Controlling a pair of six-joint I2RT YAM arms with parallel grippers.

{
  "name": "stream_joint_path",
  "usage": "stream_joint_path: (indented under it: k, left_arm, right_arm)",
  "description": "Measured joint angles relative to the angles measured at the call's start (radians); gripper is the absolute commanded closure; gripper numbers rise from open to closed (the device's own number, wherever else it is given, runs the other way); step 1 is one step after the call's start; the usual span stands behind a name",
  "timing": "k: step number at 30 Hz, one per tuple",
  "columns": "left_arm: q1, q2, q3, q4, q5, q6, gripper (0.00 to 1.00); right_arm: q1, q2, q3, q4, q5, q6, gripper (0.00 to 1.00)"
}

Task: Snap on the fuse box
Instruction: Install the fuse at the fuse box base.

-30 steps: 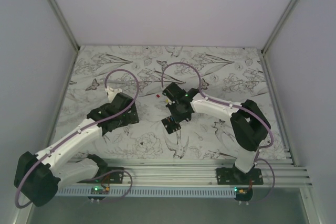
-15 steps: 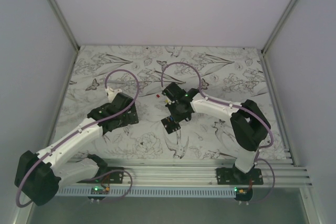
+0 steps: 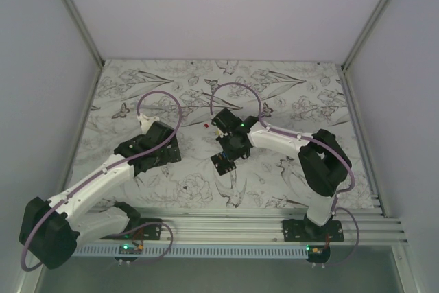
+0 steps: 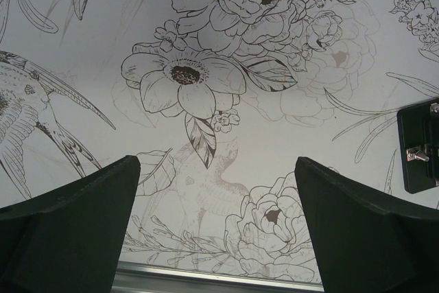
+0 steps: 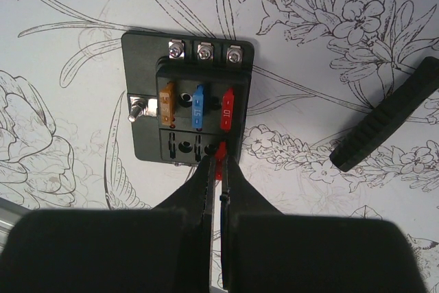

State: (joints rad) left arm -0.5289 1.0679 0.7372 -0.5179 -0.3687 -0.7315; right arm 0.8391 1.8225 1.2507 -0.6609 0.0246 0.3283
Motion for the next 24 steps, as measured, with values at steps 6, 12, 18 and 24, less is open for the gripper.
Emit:
stream_joint_path:
  k: [6, 12, 18, 24]
  left_arm:
    - [0.0, 0.0, 0.0, 0.0, 0.0, 0.0, 0.0]
    - [0.0, 0.0, 0.0, -0.001, 0.0, 0.0, 0.0]
    - [0.001, 0.0, 0.0, -0.003, 0.0, 0.0, 0.0]
    - [0.001, 0.0, 0.0, -0.004, 0.0, 0.0, 0.0]
  right_arm:
    - [0.0, 0.001, 0.0, 0.0, 0.0, 0.0, 1.0]
    - [0.0, 0.002, -0.004, 0.007, 0.001, 0.0, 1.0]
    - [-0.008, -0.014, -0.035, 0.04, -0.002, 0.004, 1.0]
    - [-0.038, -0.058, -0.111, 0.119, -0.044, 0.024, 1.0]
